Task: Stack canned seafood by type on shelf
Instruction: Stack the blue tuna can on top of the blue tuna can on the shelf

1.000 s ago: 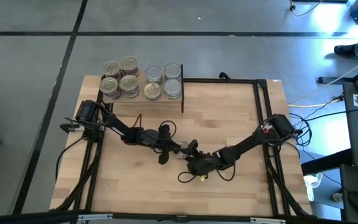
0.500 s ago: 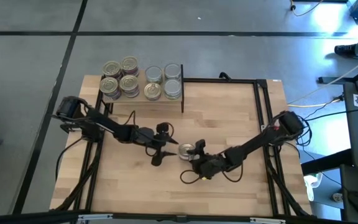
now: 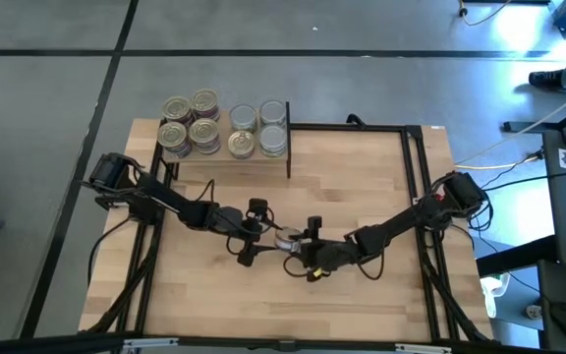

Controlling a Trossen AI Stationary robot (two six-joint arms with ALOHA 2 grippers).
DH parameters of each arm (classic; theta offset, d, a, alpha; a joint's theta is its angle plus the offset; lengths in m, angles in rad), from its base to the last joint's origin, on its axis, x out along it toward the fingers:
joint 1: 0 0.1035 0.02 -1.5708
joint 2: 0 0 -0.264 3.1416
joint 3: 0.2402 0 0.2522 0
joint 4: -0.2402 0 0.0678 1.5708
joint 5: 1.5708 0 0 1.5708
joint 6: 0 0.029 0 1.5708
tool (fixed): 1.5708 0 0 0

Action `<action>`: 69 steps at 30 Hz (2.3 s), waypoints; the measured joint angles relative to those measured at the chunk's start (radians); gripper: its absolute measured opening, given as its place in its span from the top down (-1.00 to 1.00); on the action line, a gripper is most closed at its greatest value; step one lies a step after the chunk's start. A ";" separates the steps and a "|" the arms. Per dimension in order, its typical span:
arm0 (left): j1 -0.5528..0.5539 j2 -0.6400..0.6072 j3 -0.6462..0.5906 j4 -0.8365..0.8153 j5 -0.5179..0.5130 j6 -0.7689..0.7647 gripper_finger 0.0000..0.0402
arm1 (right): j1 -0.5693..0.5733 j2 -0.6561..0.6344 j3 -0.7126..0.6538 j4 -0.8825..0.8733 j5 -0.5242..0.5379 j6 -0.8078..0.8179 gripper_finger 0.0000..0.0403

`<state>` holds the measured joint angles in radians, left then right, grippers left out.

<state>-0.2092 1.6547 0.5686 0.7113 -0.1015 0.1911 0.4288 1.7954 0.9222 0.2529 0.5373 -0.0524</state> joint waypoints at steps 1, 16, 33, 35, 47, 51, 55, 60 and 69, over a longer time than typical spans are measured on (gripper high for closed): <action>0.000 0.000 0.000 0.000 0.000 0.006 -0.33 | 0.000 0.000 0.000 0.015 -0.001 0.001 -0.01; 0.000 -0.002 0.002 -0.009 -0.012 0.048 -0.33 | -0.045 -0.004 0.004 0.117 -0.014 0.116 -0.01; -0.003 -0.044 0.001 -0.043 -0.037 0.037 0.10 | -0.037 -0.028 0.002 0.096 -0.051 0.106 -0.47; -0.003 -0.084 0.020 -0.137 -0.082 0.016 0.10 | -0.024 -0.074 0.002 0.022 -0.038 0.121 -0.70; -0.003 -0.402 0.285 -0.973 -0.489 -0.001 0.10 | 0.051 -0.196 0.000 -0.340 0.012 0.234 -0.77; 0.015 -0.414 0.429 -1.172 -0.630 0.026 0.10 | 0.049 -0.171 -0.001 -0.368 0.012 0.262 -0.69; 0.053 -0.379 0.572 -1.326 -0.718 0.025 0.10 | 0.049 -0.139 -0.005 -0.365 0.021 0.264 -0.65; 0.122 -0.341 0.685 -1.465 -0.799 0.047 0.10 | 0.049 -0.105 -0.025 -0.359 0.022 0.296 -0.62; 0.276 -0.291 0.682 -1.492 -0.802 0.127 0.10 | 0.049 -0.089 -0.034 -0.369 0.035 0.335 -0.62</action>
<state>0.0663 1.3636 1.2507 -0.7804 -0.9034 0.3183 0.4774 1.7065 0.8883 -0.1164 0.5724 0.2822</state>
